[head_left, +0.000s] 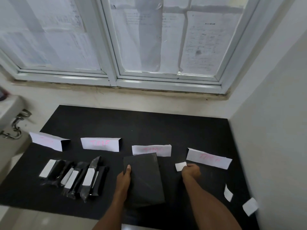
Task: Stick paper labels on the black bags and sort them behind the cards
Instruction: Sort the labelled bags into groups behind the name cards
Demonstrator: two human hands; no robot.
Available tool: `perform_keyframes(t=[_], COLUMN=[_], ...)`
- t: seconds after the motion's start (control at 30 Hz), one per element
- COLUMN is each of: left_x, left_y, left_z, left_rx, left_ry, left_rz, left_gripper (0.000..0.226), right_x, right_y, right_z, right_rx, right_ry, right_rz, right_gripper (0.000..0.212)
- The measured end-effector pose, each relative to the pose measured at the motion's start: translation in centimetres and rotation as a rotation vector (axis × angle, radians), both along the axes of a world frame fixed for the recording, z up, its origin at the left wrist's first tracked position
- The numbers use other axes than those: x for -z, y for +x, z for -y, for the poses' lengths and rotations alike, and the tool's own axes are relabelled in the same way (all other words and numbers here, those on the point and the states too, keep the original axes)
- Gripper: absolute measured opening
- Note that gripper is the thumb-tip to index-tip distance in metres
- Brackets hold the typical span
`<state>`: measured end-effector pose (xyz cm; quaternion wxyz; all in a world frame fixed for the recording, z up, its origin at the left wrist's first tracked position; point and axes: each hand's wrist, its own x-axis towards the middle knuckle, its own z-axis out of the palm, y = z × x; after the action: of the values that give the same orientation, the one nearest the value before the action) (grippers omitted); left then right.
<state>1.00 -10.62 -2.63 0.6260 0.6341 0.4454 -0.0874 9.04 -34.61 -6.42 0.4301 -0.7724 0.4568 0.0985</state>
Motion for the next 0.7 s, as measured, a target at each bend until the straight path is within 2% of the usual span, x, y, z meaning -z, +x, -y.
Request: perform_keyframes(t=[0.1, 0.2, 0.3, 0.4, 0.5, 0.7], left_x=[-0.4, -1.0, -2.3, -2.4, -4.0, -6.2], left_y=[0.3, 0.8, 0.6, 0.5, 0.1, -0.4], left_z=[-0.3, 0.0, 0.5, 0.3, -0.4, -3.1], left_rx=[0.001, 0.012, 0.088, 0.218, 0.351, 0.449], left_ry=[-0.015, 0.034, 0.028, 0.031, 0.018, -0.075], left_rz=[-0.01, 0.034, 0.039, 0.051, 0.083, 0.123], left_gripper=[0.048, 0.051, 0.055, 0.077, 0.067, 0.039], right_x=[-1.4, -3.5, -6.7, -9.1, -10.5, -12.1], right_y=[-1.3, -2.1, -3.0, -3.9, -4.8, -6.0], right_z=[-0.8, -1.9, -3.5, -5.7, -7.8, -10.4], right_rx=[-0.093, -0.381, -0.753, -1.097, -1.128, -1.065], right_ry=[-0.043, 0.079, 0.248, 0.217, 0.184, 0.054], right_rz=[0.22, 0.447, 0.427, 0.311, 0.35, 0.413], right_gripper=[0.011, 0.012, 0.012, 0.016, 0.023, 0.024])
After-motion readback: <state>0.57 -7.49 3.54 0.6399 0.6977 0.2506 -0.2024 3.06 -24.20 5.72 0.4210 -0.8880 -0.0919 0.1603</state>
